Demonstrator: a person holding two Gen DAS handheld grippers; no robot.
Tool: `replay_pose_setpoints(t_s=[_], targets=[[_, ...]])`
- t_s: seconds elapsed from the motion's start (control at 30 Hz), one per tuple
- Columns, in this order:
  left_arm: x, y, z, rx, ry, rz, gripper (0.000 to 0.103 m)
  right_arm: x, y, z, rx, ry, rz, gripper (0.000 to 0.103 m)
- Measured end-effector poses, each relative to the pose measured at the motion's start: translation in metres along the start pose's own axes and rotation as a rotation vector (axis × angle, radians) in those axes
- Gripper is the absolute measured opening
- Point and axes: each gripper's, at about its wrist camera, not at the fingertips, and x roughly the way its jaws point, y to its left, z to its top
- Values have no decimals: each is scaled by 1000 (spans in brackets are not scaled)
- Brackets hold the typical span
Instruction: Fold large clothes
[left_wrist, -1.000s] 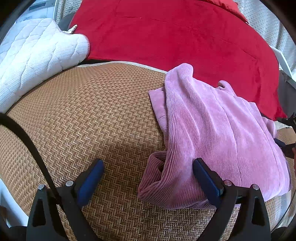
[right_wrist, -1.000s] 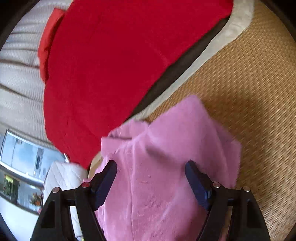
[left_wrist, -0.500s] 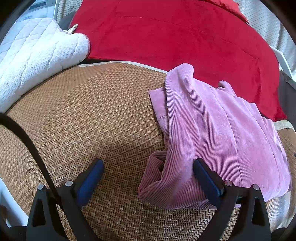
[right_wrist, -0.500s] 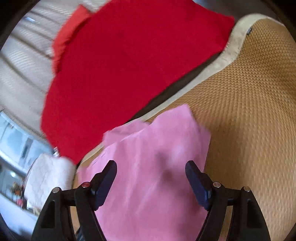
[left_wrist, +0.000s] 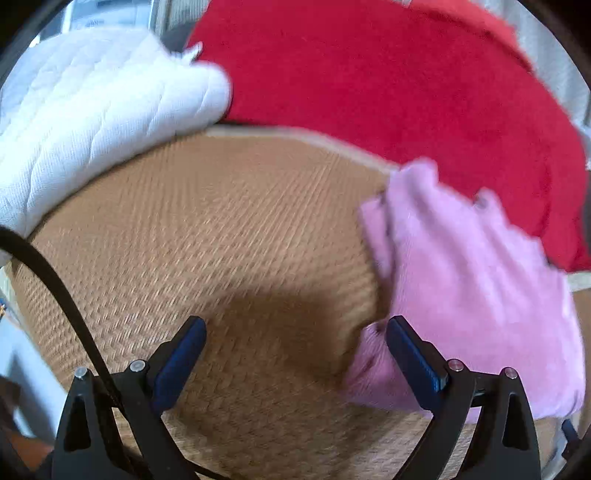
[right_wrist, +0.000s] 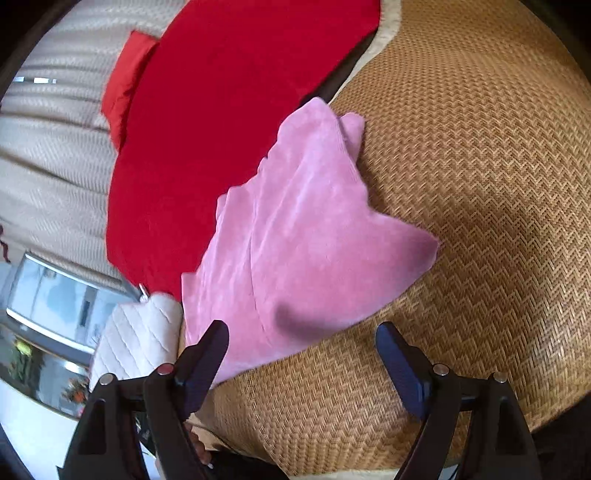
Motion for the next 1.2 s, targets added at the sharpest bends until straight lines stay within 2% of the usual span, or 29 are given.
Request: replay_pose_setpoints(t_s=[0.03, 0.13, 0.27, 0.33, 0.4, 0.43, 0.47, 0.5, 0.57, 0.6, 0.63, 0.83, 0.9, 1.1, 1.2], targets=[[4, 4, 1, -3, 41, -11, 98, 2, -4, 1, 16, -2, 0, 85], [-13, 9, 12, -25, 7, 56, 96, 0, -16, 4, 46, -9, 15, 85], [-29, -2, 44, -32, -31, -41, 96, -6, -24, 6, 46, -16, 33, 85], [-22, -22, 63, 23, -13, -102, 96, -1, -21, 5, 39, -17, 36, 85], [-7, -42, 80, 62, 16, -131, 96, 1, -25, 10, 46, -17, 43, 85], [8, -53, 88, 82, 56, -145, 96, 3, -26, 11, 50, -19, 49, 85], [20, -56, 93, 93, 85, -140, 96, -2, -28, 9, 50, -19, 53, 85], [34, -61, 95, 109, 115, -102, 96, -4, -28, 8, 50, -21, 55, 85], [65, -59, 96, 123, 178, 60, 96, -6, -27, 6, 48, -21, 56, 85], [75, -51, 94, 89, 194, 75, 97, -7, -27, 6, 51, -22, 58, 85], [78, -44, 94, 55, 195, 61, 96, -7, -28, 7, 55, -24, 60, 85], [26, -42, 86, 39, 60, 70, 96, -16, -33, 8, 73, -55, 67, 85], [4, -47, 75, 52, 16, 48, 96, -16, -34, 10, 83, -63, 71, 85], [-33, -90, 35, 167, -57, -46, 96, -14, -31, 15, 84, -72, 59, 85], [-27, -110, 19, 253, -41, -55, 96, -12, -29, 16, 97, -87, 52, 85]])
